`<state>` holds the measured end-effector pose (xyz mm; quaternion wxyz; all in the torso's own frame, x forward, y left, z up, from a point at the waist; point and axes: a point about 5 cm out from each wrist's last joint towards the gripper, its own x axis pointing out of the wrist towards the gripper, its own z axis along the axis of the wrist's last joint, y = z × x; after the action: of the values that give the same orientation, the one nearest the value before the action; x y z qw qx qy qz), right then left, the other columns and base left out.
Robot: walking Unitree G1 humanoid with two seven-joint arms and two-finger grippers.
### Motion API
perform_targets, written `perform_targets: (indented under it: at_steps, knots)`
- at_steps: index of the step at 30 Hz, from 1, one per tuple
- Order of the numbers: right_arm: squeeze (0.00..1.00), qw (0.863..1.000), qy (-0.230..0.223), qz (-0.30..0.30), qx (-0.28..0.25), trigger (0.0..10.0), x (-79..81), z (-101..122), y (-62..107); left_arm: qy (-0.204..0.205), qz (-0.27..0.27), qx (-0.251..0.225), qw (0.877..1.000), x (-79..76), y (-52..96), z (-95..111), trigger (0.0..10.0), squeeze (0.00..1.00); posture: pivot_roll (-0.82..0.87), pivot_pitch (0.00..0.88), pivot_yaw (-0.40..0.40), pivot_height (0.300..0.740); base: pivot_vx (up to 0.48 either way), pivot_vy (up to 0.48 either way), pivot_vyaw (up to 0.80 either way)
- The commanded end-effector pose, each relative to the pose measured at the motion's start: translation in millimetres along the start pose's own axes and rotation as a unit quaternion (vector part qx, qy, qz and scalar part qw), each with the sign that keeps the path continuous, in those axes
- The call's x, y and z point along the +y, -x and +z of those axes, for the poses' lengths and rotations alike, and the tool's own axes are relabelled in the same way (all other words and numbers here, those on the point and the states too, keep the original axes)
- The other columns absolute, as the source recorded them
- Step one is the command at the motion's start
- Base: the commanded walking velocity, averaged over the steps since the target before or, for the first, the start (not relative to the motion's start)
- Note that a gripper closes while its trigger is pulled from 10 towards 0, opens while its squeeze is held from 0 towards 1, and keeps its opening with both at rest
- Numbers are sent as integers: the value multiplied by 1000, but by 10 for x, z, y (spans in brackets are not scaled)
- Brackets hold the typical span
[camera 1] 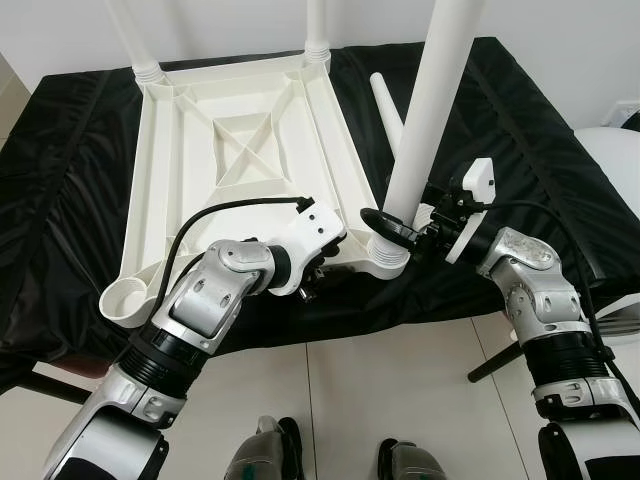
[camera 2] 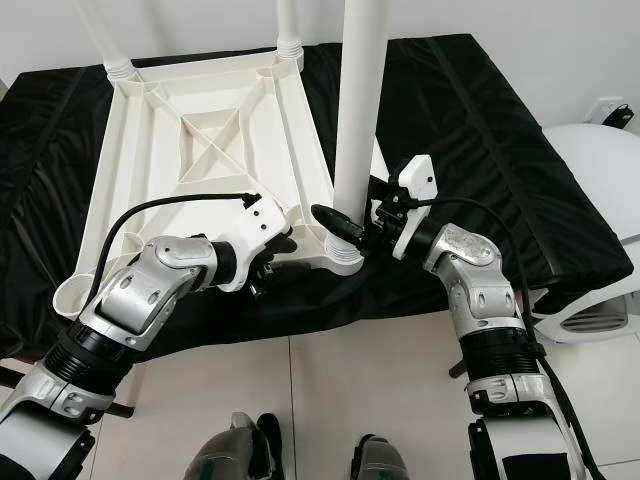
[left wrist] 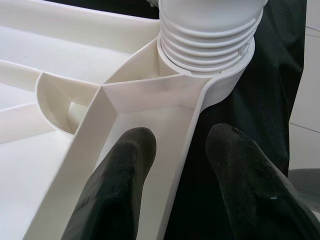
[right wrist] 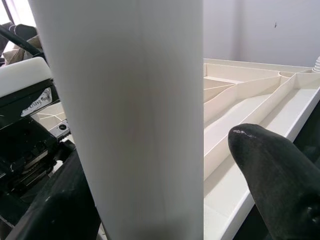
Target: Building children table
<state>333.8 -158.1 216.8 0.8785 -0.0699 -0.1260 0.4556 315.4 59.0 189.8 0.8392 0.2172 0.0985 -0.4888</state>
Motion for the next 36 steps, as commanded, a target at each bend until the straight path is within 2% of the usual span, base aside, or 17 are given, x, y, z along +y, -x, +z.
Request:
perform_targets:
  at_steps: [1,12,21,22,26,36]
  knots:
    - [0,1000,1,-2,-1,10000,-3,-3,-5,4,-11,10,1000,-30,-20,-57,10000,0,-58,162,63,740,0,0,0]
    - [0,1000,3,-4,-2,10000,-6,-1,-5,12,14,41,999,7,-98,-181,10000,0,-63,159,66,740,0,0,0]
    - [0,1000,4,-5,-2,10000,-10,3,-7,12,17,41,999,22,-109,-181,10000,0,-64,157,66,740,0,0,0]
    - [0,1000,4,-5,-2,10000,-10,0,-5,9,14,31,999,18,-104,-164,0,0,-67,151,65,740,0,0,0]
    - [0,1000,4,-6,2,10000,-13,-14,4,3,2,13,1000,5,-89,-134,0,0,-64,158,61,740,0,0,0]
    - [0,1000,-3,-9,8,10000,-27,-33,49,-1,-7,10,1000,22,-75,-133,0,0,-59,173,52,740,0,0,0]
